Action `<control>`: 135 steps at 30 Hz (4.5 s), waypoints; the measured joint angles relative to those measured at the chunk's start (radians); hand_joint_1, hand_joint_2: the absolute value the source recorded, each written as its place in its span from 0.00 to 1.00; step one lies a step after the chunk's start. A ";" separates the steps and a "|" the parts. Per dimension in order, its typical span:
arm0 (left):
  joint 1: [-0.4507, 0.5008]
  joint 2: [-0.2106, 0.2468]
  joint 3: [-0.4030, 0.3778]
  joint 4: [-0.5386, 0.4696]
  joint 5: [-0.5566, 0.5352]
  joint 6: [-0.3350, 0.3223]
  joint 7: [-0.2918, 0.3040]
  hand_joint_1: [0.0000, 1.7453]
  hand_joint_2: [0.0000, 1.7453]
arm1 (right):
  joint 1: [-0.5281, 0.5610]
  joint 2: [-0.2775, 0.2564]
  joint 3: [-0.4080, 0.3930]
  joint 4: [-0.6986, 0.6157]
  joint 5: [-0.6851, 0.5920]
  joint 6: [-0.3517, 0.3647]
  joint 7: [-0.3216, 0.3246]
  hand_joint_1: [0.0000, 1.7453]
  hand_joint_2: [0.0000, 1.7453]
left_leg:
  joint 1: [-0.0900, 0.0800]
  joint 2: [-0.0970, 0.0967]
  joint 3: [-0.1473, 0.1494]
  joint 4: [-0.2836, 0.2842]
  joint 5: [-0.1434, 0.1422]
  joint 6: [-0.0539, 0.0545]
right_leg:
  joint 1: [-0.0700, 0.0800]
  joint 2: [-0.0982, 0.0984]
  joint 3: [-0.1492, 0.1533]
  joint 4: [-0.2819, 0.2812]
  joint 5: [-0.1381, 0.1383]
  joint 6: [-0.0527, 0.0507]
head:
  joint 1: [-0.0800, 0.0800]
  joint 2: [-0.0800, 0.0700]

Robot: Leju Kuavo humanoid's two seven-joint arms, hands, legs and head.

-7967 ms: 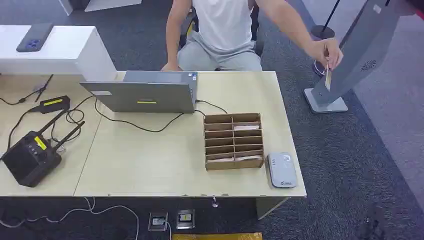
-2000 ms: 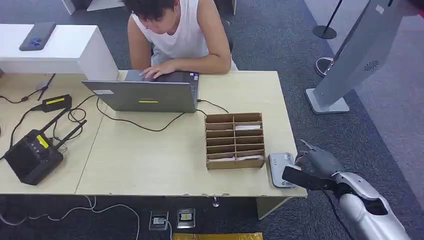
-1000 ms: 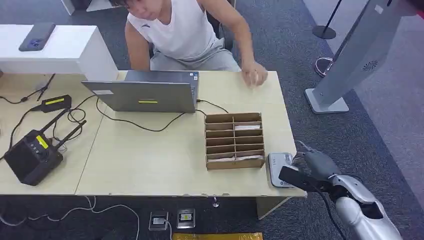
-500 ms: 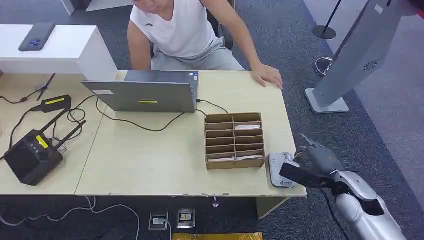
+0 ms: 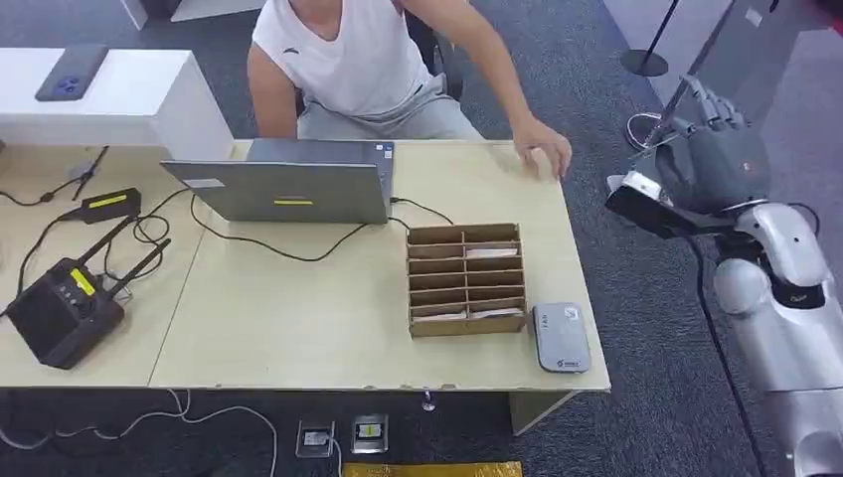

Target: Pass the card to the sensor for recognition and then transmit it.

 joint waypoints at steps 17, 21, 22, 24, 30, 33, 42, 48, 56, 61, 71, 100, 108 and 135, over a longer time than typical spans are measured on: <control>-0.043 -0.004 0.001 -0.001 -0.046 -0.031 0.004 0.00 1.00 | -0.161 0.132 0.099 0.365 -0.023 -0.158 -0.034 1.00 1.00 | 0.001 -0.003 -0.001 0.000 0.000 0.000 | 0.001 -0.003 0.000 0.000 0.000 0.000 | 0.000 0.000; -0.044 -0.004 0.002 -0.001 -0.046 -0.032 0.004 0.00 1.00 | -0.161 0.164 0.115 0.453 -0.025 -0.170 -0.045 1.00 1.00 | 0.001 -0.003 -0.001 0.000 0.001 0.000 | 0.001 -0.003 0.000 0.000 0.000 0.000 | 0.000 0.000; -0.044 -0.003 0.002 -0.001 -0.045 -0.032 0.004 0.00 1.00 | -0.163 0.170 0.116 0.468 -0.026 -0.172 -0.048 1.00 1.00 | 0.001 -0.003 -0.001 0.000 0.001 0.000 | 0.001 -0.003 0.000 0.000 0.000 0.000 | 0.000 0.000; -0.043 -0.003 0.004 -0.001 -0.044 -0.031 0.004 0.00 1.00 | -0.169 0.187 0.124 0.506 -0.026 -0.175 -0.052 1.00 1.00 | 0.001 -0.003 -0.001 0.000 0.001 -0.001 | 0.001 -0.003 0.000 0.000 0.000 0.000 | 0.000 0.000; -0.040 0.002 0.010 -0.001 -0.038 -0.028 0.004 0.00 1.00 | -0.177 0.213 0.141 0.568 -0.026 -0.182 -0.057 0.29 1.00 | 0.001 -0.003 -0.001 0.000 0.001 -0.001 | 0.001 -0.003 0.000 0.000 0.000 0.000 | 0.000 0.000; -0.037 0.002 0.017 -0.001 -0.037 -0.026 0.004 0.00 1.00 | -0.179 0.224 0.144 0.592 -0.030 -0.190 -0.063 0.00 1.00 | 0.001 -0.003 -0.001 0.000 0.001 -0.001 | 0.001 -0.003 0.000 0.000 0.000 0.000 | 0.000 0.000; -0.025 0.005 0.034 -0.001 -0.037 -0.021 0.004 0.00 1.00 | -0.199 0.248 0.153 0.648 -0.057 -0.256 -0.079 0.00 1.00 | 0.001 -0.003 -0.001 0.000 0.001 -0.001 | 0.001 -0.003 0.000 0.000 0.000 0.000 | 0.000 0.000; 0.000 0.004 0.035 -0.001 -0.048 -0.023 0.005 0.00 1.00 | -0.193 0.252 0.154 0.638 -0.203 -0.230 -0.104 0.00 1.00 | 0.001 -0.002 0.000 0.000 0.001 -0.001 | 0.001 -0.002 0.000 0.000 0.000 0.000 | 0.001 0.000; 0.003 0.004 0.040 0.000 -0.071 -0.050 0.005 0.00 1.00 | -0.133 0.223 0.121 0.392 -0.530 0.005 -0.047 0.00 1.00 | 0.001 -0.002 0.001 0.000 0.001 -0.001 | 0.001 -0.002 0.000 0.000 0.000 0.000 | 0.000 0.000; 0.004 0.005 0.052 0.000 -0.068 -0.048 0.005 0.00 1.00 | -0.087 0.196 0.100 0.221 -0.632 0.093 -0.008 0.00 1.00 | 0.001 -0.002 0.001 0.000 0.001 -0.001 | 0.001 -0.002 0.000 0.000 0.000 0.000 | 0.000 0.000; 0.018 0.006 0.078 0.000 -0.058 -0.045 -0.003 0.00 1.00 | 0.044 0.166 0.082 -0.017 -0.630 0.184 0.034 0.00 1.00 | 0.001 -0.002 0.001 0.000 0.000 -0.001 | 0.001 -0.001 0.000 0.000 0.000 0.000 | 0.000 0.000; 0.020 0.011 0.108 0.000 -0.077 -0.044 -0.003 0.00 1.00 | 0.375 0.164 0.064 -0.253 -0.616 0.297 0.138 0.00 1.00 | 0.001 -0.002 0.001 0.000 0.000 -0.001 | 0.001 -0.001 0.000 0.000 0.000 -0.001 | 0.000 0.000; 0.022 0.011 0.109 0.000 -0.081 -0.043 -0.003 0.00 1.00 | 0.393 0.164 0.065 -0.269 -0.598 0.343 0.172 0.00 1.00 | 0.001 -0.002 0.001 0.000 0.000 -0.001 | 0.001 -0.001 0.000 0.000 0.000 -0.001 | 0.000 0.000; 0.050 0.009 0.150 0.000 -0.089 -0.008 0.014 0.00 1.00 | 0.437 0.106 0.158 -0.277 -0.180 0.378 0.301 0.00 1.00 | 0.001 -0.002 0.000 0.000 0.000 -0.001 | 0.001 -0.001 0.000 0.000 -0.001 -0.001 | 0.000 0.000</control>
